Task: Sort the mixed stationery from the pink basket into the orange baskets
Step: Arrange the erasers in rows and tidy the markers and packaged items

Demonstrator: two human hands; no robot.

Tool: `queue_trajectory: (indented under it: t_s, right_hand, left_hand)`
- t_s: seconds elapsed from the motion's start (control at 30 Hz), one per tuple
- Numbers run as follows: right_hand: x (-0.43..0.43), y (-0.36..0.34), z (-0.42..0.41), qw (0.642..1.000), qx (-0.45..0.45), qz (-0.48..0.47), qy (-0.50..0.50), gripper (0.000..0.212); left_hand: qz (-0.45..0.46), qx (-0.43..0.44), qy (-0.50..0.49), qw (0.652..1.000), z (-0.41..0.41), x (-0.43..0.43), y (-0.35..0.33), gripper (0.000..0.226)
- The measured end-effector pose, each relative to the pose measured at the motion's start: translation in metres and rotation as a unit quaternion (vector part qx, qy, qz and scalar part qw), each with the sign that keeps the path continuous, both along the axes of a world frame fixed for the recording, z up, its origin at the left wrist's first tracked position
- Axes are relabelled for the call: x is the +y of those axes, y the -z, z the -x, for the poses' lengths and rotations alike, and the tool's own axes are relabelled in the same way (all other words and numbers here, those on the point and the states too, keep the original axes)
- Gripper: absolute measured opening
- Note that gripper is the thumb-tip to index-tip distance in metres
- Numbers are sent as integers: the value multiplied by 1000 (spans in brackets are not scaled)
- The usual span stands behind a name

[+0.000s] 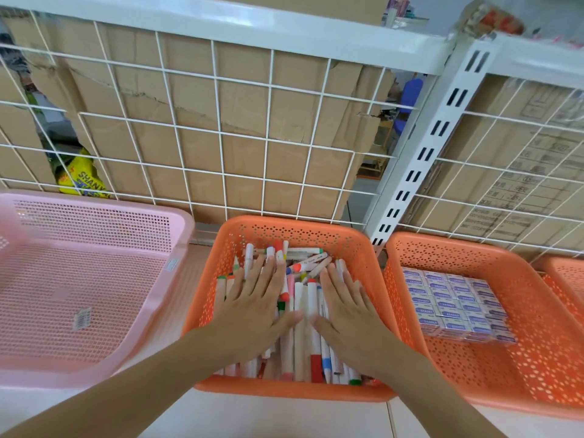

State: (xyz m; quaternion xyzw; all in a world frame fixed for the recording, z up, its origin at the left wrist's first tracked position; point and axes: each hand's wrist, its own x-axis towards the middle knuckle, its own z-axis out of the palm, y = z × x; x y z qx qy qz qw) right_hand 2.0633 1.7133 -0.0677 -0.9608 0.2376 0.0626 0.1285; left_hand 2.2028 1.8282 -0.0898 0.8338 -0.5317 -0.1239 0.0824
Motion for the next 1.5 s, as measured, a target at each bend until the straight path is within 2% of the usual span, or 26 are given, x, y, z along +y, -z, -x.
queue_trajectory:
  t_s: [0.07,0.13,0.2,0.27,0.37,0.5,0.67,0.73,0.8,0.9,0.97,1.03,1.13,1.2,1.27,1.37,1.43,1.5]
  right_hand:
    - [-11,-9,-7,996,-80,-26,23,59]
    - [-24,-18,-21,990,-137,-20,18,47]
    - [-37,-24,-37,995,-103,-14,-8,49]
    - [-49,-25,-52,998,-46,4,-42,52]
    - [-63,-22,-65,994,-10,41,-97,51]
    - [-69,-18,-73,981,-17,105,-161,33]
    - [-73,-18,-71,984,-33,88,-153,13]
    - [-71,-20,-68,986,-45,69,-143,9]
    - [-69,-24,-62,987,-79,47,-129,5]
    - [-59,-28,-52,981,-152,35,-117,11]
    - [-47,-25,-42,969,-191,56,-143,13]
    - [-35,-18,-31,959,-202,79,-181,21]
    - [-31,-6,-17,954,-195,116,-194,51]
    - [-30,-5,-11,959,-178,116,-188,62]
    - [-24,-6,-8,963,-153,121,-186,73]
    - [-20,-5,0,965,-148,99,-194,85]
    - [-25,-3,6,960,-175,89,-200,85]
    - [-28,-3,6,958,-232,7,-168,69]
  left_hand:
    - [24,26,-5,999,1,2,-5,111]
    - [82,50,-30,995,-6,-3,-14,81]
    - [140,60,-59,987,-21,-15,-23,52]
    - [144,73,-80,984,-38,-30,-26,45]
    - [99,118,-89,984,-53,-43,-23,49]
    - [48,91,-58,993,-54,-48,-16,63]
    - [-39,137,-22,990,-57,-46,-15,80]
    - [-23,107,-15,994,-55,-42,-13,76]
    - [-19,42,-6,999,-51,-35,-13,73]
    - [-18,-89,23,996,-44,-23,-13,87]
    - [16,-116,27,993,-37,-16,-13,96]
    - [73,-112,24,991,-33,-14,-15,89]
    - [108,-131,46,984,-30,-14,-17,67]
    - [110,-108,30,988,-33,-16,-19,62]
    - [110,-50,-20,993,-41,-20,-20,59]
    - [106,46,-58,992,-54,-29,-16,36]
    - [89,80,-65,991,-57,-34,-13,32]
    - [89,106,-76,987,-59,-38,-13,23]
